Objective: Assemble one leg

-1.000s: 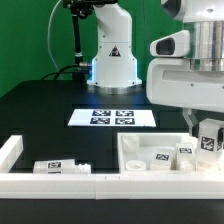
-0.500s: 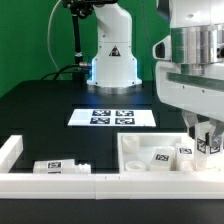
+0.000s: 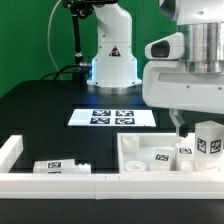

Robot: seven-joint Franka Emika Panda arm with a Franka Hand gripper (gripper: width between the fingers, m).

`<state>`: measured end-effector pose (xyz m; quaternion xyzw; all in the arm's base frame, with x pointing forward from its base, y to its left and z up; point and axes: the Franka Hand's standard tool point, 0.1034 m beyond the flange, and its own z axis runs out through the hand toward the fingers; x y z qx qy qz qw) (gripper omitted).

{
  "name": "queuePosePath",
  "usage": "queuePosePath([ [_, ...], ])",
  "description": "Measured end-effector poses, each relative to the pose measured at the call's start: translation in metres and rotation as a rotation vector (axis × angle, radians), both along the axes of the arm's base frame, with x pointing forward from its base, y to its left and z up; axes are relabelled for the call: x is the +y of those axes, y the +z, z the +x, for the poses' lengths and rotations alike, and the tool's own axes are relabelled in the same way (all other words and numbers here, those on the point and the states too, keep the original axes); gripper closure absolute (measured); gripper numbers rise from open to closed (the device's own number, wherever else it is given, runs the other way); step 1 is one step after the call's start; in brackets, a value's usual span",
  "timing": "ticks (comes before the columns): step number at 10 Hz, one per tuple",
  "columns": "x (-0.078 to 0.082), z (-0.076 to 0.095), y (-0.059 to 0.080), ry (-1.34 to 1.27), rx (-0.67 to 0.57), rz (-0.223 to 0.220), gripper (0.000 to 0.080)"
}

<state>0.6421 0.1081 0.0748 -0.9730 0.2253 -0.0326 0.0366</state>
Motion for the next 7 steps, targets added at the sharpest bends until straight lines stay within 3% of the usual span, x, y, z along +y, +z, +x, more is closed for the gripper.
queuePosePath([
  [4, -0.001, -0.001, -0.001, 0.276, -0.016, -0.041, 0.0151],
  [7, 0.017, -0.002, -0.002, 0.724, -0.063, -0.137, 0.0151],
])
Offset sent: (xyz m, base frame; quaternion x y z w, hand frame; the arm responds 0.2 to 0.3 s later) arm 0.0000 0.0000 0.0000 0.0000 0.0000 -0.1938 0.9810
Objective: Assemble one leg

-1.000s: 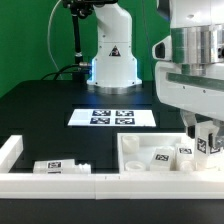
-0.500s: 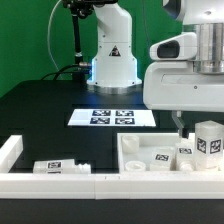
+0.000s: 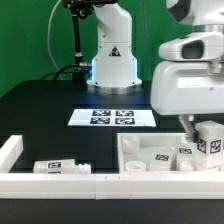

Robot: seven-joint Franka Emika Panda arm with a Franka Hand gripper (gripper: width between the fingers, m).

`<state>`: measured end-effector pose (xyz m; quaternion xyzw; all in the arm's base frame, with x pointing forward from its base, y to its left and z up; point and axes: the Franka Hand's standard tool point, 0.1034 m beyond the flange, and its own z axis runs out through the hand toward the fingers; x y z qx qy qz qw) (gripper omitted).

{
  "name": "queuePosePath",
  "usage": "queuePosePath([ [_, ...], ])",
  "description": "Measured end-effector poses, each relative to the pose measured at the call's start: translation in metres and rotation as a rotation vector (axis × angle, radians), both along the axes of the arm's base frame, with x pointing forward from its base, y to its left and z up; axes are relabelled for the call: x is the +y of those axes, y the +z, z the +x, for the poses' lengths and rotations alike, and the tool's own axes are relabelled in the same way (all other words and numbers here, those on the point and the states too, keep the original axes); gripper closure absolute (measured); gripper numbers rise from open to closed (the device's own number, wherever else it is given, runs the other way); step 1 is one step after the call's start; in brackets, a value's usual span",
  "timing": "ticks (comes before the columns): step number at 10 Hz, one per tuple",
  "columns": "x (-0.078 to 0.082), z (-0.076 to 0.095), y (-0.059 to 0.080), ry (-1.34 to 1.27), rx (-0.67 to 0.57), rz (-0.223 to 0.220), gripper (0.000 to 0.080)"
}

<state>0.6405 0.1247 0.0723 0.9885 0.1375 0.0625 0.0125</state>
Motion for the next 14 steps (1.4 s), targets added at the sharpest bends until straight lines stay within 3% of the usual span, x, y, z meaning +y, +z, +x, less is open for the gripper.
queuePosePath([
  [1, -0.001, 0.0, 0.0, -0.062, 0.001, 0.012, 0.0151],
  [3, -0.001, 0.0, -0.001, -0.102, 0.001, 0.017, 0.0397],
  [4, -0.003, 0.001, 0.0, -0.201, -0.001, 0.027, 0.0397],
  [5, -0.004, 0.001, -0.001, -0.261, 0.0, 0.034, 0.0512],
  [10, -0.011, 0.002, -0.003, -0.807, 0.002, 0.107, 0.0512],
  [14, -0.016, 0.0, -0.004, -1.392, 0.075, 0.233, 0.0512],
])
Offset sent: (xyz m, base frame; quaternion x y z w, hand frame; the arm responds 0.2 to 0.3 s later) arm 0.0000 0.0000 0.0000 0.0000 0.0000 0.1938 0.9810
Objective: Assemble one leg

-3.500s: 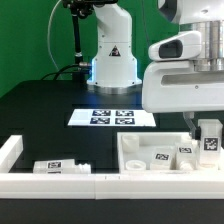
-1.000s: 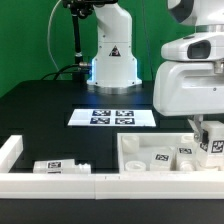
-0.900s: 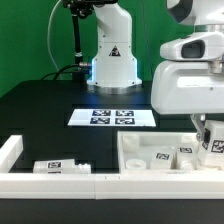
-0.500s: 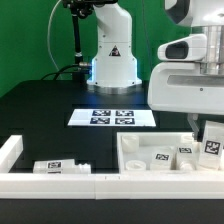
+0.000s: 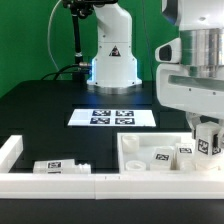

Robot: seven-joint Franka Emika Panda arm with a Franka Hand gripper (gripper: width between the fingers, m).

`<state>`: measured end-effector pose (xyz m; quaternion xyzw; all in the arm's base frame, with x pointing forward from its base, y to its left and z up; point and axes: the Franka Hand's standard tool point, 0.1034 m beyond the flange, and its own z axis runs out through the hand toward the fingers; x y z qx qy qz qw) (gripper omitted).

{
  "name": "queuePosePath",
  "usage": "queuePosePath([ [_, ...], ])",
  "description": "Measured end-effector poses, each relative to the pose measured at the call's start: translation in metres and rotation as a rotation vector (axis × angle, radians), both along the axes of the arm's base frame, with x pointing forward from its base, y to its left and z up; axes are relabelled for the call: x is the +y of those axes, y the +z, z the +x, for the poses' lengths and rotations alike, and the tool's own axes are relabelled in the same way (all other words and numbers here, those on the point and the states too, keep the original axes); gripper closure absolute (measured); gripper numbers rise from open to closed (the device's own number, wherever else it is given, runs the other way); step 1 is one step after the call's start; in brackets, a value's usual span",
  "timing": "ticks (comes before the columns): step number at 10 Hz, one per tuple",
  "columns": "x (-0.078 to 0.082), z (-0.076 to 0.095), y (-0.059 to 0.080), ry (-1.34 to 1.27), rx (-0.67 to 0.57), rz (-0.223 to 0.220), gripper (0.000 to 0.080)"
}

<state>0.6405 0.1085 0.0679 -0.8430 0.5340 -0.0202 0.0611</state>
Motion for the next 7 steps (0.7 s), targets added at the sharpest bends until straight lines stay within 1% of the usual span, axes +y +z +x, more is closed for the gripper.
queuePosePath([
  [1, -0.0018, 0.0007, -0.0002, -0.079, -0.004, 0.028, 0.0512],
  [3, -0.0012, 0.0003, -0.0006, -0.046, -0.006, 0.025, 0.0512],
  [4, -0.0001, -0.0005, 0.0, 0.044, -0.005, 0.006, 0.0341],
  [5, 0.002, -0.0005, 0.0024, 0.227, -0.01, -0.03, 0.0187],
  [6, 0.002, 0.0017, 0.0056, 0.415, -0.027, -0.062, 0.0187],
  [7, 0.0004, 0.0045, 0.0085, 0.549, -0.043, -0.076, 0.0157],
])
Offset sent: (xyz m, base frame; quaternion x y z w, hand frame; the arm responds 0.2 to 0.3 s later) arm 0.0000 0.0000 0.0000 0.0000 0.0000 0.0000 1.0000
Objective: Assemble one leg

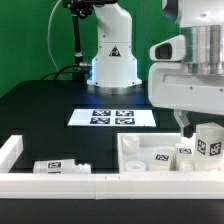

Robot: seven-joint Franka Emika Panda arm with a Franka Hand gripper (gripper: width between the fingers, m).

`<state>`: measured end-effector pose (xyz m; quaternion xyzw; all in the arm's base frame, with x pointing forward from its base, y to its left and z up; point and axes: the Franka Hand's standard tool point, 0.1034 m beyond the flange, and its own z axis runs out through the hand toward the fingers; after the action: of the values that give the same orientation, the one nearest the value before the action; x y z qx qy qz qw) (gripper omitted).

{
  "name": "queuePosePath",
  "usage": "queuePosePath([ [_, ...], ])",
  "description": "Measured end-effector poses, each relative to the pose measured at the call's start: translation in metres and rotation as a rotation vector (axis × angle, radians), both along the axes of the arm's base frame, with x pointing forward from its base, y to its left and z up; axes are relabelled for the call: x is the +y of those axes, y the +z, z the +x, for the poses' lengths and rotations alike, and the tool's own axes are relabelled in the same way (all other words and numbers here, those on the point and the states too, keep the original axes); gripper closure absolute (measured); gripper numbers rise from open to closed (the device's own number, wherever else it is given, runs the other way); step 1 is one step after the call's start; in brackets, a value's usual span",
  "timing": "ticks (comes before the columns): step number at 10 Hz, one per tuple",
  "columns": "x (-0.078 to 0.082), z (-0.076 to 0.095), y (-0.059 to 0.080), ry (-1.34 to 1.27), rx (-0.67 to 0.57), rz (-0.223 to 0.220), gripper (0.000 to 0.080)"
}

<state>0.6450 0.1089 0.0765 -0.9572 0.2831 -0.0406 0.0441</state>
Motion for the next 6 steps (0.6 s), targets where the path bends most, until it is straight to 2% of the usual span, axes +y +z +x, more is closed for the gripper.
queuePosePath([
  [1, -0.0002, 0.0, 0.0012, 0.147, -0.007, -0.019, 0.0157],
  [4, -0.0013, -0.0011, -0.0004, 0.346, -0.018, -0.045, 0.0151],
  [6, 0.0023, -0.0022, -0.0009, 0.569, -0.024, -0.083, 0.0151],
])
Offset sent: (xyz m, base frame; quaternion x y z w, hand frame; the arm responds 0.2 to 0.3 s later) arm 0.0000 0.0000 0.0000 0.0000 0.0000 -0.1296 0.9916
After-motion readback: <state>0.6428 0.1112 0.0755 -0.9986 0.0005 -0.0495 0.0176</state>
